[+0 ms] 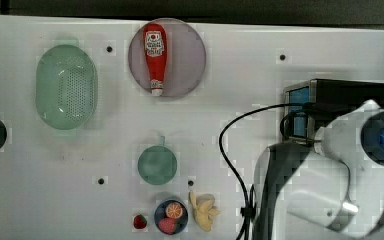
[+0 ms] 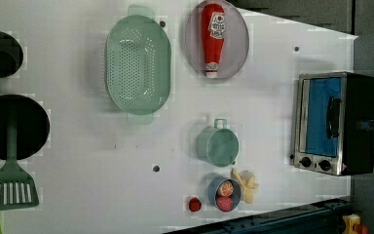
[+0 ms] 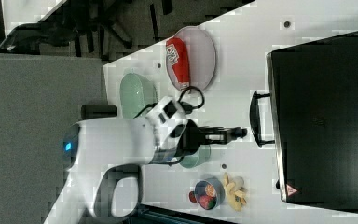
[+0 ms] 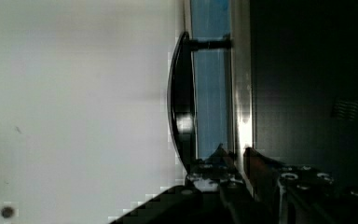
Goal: Flap open oven.
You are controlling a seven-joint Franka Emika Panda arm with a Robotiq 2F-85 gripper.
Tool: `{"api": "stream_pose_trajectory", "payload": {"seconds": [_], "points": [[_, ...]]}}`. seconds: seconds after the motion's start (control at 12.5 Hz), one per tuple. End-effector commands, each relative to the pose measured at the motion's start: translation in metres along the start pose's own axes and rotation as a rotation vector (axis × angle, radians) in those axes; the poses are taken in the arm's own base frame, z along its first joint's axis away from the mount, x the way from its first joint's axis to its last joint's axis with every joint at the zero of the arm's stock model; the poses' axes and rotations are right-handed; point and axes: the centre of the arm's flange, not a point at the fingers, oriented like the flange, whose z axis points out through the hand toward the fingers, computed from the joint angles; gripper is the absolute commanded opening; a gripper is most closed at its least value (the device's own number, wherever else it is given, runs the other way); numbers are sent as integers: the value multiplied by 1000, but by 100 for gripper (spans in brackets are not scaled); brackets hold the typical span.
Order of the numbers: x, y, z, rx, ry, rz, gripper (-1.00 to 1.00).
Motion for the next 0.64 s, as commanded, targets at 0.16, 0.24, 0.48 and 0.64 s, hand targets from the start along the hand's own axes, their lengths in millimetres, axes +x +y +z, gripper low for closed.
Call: {"api": "stream_pose_trajectory", "payload": {"seconds": [0.16,0.24,0.48,0.64], "points": [[7,4,31,-18,22,-65,-65],[8,1,46,-20,14,-70,-65],[14,-7,77,-44,56,-86,-65],[11,-7,91,-46,48,-84,-65]]}}
